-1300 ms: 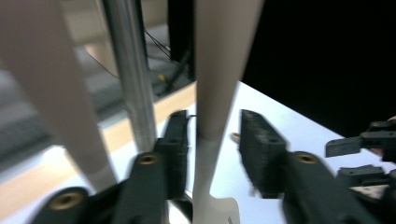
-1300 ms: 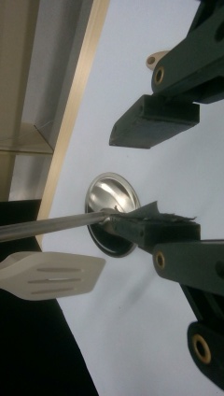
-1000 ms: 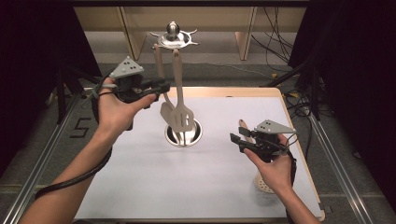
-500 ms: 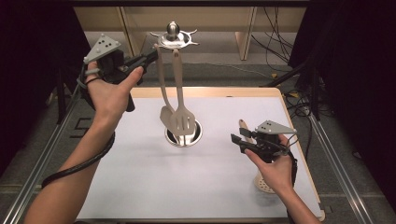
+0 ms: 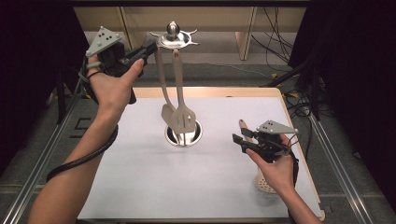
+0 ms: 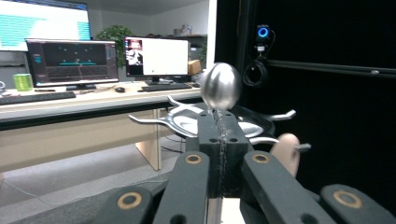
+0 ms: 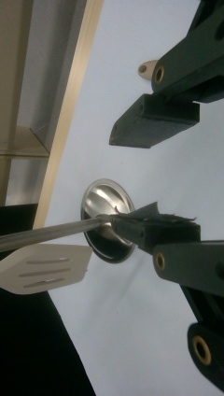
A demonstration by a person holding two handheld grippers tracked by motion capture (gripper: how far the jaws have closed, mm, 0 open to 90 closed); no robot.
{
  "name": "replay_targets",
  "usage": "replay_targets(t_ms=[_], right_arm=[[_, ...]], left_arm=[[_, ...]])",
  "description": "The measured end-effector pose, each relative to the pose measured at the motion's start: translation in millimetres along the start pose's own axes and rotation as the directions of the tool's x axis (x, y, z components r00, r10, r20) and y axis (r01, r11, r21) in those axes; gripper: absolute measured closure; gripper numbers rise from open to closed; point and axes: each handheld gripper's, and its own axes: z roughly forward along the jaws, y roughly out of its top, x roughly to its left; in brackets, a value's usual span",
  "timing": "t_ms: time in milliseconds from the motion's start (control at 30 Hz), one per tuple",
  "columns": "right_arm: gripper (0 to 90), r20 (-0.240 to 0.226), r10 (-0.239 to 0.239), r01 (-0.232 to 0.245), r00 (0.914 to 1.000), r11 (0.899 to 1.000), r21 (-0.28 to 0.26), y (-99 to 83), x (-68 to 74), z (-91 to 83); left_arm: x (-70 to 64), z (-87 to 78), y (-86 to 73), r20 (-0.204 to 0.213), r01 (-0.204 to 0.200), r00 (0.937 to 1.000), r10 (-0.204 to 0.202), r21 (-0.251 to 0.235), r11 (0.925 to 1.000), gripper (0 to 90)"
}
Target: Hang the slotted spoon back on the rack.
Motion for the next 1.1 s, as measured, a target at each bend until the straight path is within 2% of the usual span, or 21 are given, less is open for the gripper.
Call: replay_targets(t_ms=[33, 67, 133, 167, 300, 367, 433, 500, 533, 567, 600, 633, 667, 767, 800, 967, 1100], right_arm=[[56.0, 0.0, -0.021, 0.021, 0.9998, 1.0, -0.02, -0.2, -1.3, 1.9], [55.9, -0.004, -0.006, 0.006, 1.0, 1.0, 0.01, 0.4, 0.1, 0.3], [55.9, -0.014, -0.029, 0.029, 0.9995, 0.999, 0.014, -0.2, -0.7, 2.5], [55.9, -0.01, 0.022, -0.022, 0.9997, 0.999, 0.036, -0.7, 3.0, 1.2], [55.7, -0.019, 0.017, -0.017, 0.9997, 1.0, 0.02, -1.4, 2.7, 2.9], [55.7, -0.004, -0.024, 0.024, 0.9997, 0.999, 0.023, -0.7, -1.1, 1.7], [55.6, -0.005, -0.009, 0.01, 0.9999, 1.0, 0.026, -0.7, -0.8, 1.3], [55.6, 0.001, -0.028, 0.028, 0.9996, 0.999, 0.02, -1.2, -2.2, 2.0], [55.6, 0.007, -0.012, 0.012, 0.9999, 1.0, -0.002, -1.7, -1.0, 3.5], [55.6, 0.008, -0.022, 0.022, 0.9997, 1.0, -0.007, -1.9, -1.5, 4.1], [55.5, 0.0, -0.027, 0.027, 0.9996, 0.999, 0.021, -0.9, -2.2, 2.2], [55.5, -0.007, 0.017, -0.016, 0.9998, 0.999, 0.033, -1.2, 0.9, 2.0], [55.4, -0.017, 0.015, -0.015, 0.9997, 1.0, 0.021, -1.4, 0.3, 3.4], [55.4, -0.008, 0.017, -0.016, 0.9998, 0.999, 0.038, -1.3, 0.3, 2.8], [55.4, -0.002, 0.01, -0.01, 0.9999, 1.0, 0.027, -1.5, -0.1, 3.2], [55.4, -0.011, 0.045, -0.045, 0.9989, 0.999, 0.031, -1.2, 1.3, 2.8], [55.4, 0.001, 0.031, -0.031, 0.9995, 0.999, 0.042, -0.6, 0.0, 1.9]], left_arm=[[-0.5, 0.1, -0.8, 0.005, -0.003, 1.0, 0.003, 0.007, 1.0, 89.1], [0.0, 0.3, -1.9, 0.0, 0.0, 1.0, 0.0, 0.009, 1.0, 89.1], [2.9, 0.7, -2.8, -0.017, 0.0, 0.9999, 0.0, 0.016, 0.9999, 89.2], [3.6, 1.7, -3.1, -0.008, 0.004, 1.0, -0.004, 0.016, 0.9999, 89.2], [4.1, 1.7, -2.1, -0.022, -0.016, 0.9996, 0.017, 0.024, 0.9996, 89.2], [7.1, 2.2, -2.1, -0.04, -0.021, 0.999, 0.022, 0.028, 0.9994, 89.2], [11.0, 4.8, -2.1, -0.044, -0.013, 0.9989, 0.015, 0.032, 0.9994, 89.2], [15.4, 7.4, -1.9, -0.052, -0.011, 0.9985, 0.013, 0.04, 0.9992, 89.2], [17.6, 8.6, -1.8, -0.058, -0.008, 0.9982, 0.011, 0.045, 0.999, 89.3], [19.2, 10.0, -1.8, -0.06, -0.01, 0.9981, 0.013, 0.045, 0.9989, 89.2], [20.2, 11.1, -1.6, -0.065, -0.016, 0.9977, 0.019, 0.048, 0.9987, 89.2], [20.8, 12.2, -1.4, -0.066, -0.023, 0.9975, 0.026, 0.049, 0.9985, 89.2], [21.3, 13.3, -1.2, -0.069, -0.027, 0.9972, 0.03, 0.052, 0.9983, 89.2], [24.6, 16.7, -0.4, -0.075, -0.024, 0.9968, 0.029, 0.058, 0.998, 89.2], [26.1, 17.9, -0.4, -0.075, -0.022, 0.9968, 0.026, 0.06, 0.998, 89.2], [31.9, 23.0, 0.6, -0.071, -0.021, 0.9971, 0.026, 0.075, 0.997, 89.2], [35.6, 27.6, 1.4, -0.067, -0.021, 0.9974, 0.027, 0.084, 0.9962, 89.2]])
